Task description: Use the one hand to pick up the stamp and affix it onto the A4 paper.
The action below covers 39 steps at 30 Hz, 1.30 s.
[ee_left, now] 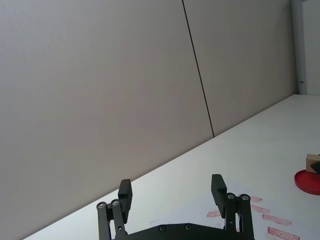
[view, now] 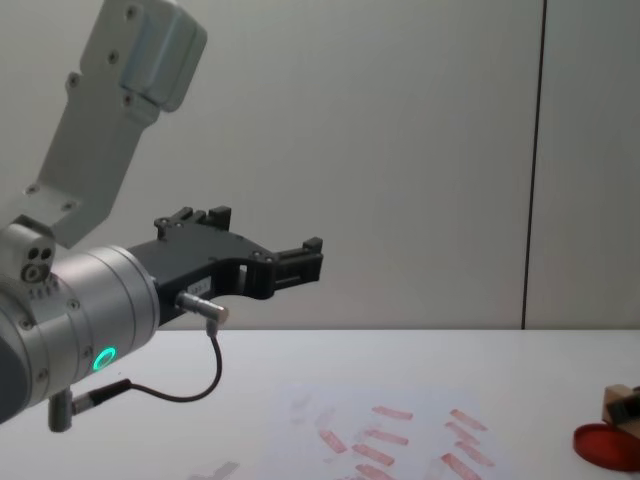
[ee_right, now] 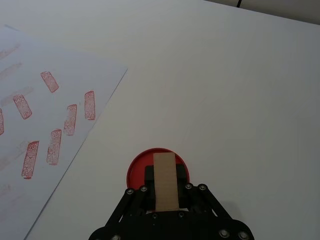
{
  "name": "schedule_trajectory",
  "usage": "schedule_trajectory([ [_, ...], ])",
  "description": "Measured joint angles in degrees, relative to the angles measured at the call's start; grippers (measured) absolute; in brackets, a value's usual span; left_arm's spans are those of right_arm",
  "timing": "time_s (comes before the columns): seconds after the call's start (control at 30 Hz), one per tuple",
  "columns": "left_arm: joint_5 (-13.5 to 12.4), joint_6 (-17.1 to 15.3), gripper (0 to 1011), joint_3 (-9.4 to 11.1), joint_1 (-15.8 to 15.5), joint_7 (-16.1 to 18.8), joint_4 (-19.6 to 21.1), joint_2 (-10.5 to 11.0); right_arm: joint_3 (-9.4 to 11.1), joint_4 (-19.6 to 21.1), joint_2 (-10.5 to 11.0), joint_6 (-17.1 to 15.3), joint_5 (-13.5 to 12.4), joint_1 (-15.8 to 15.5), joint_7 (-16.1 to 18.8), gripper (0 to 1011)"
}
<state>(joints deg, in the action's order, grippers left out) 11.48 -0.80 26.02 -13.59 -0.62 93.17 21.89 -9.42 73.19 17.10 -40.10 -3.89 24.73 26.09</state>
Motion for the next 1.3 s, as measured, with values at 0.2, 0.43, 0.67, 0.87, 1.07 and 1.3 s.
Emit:
schedule_trajectory([
  [0.2,0.0,0.0,1002,0.0,0.0,0.0,0.0,0.0,-0.1,-0.4,-0.1,0.1,-0.1,0.2,-0.1,218],
  [0.43,0.0,0.0,1002,0.0,0.0,0.0,0.0,0.0,-0.1,-0.6,-0.1,0.2,-0.1,0.4,-0.2,404],
  [0.67,0.0,0.0,1002,0.0,0.0,0.0,0.0,0.0,-0.1,-0.8,-0.2,0.2,-0.1,0.4,-0.2,622],
  [0.87,0.0,0.0,1002,0.0,0.0,0.0,0.0,0.0,-0.2,-0.8,-0.2,0.3,-0.2,0.5,-0.3,799],
  [1.07,0.0,0.0,1002,0.0,0.0,0.0,0.0,0.0,-0.2,-0.7,-0.2,0.8,-0.4,0.4,-0.2,967],
  [1.3,0.0,0.0,1002,0.0,0.0,0.0,0.0,0.0,-0.1,0.8,0.1,3.5,-1.5,-0.5,1.1,1001],
])
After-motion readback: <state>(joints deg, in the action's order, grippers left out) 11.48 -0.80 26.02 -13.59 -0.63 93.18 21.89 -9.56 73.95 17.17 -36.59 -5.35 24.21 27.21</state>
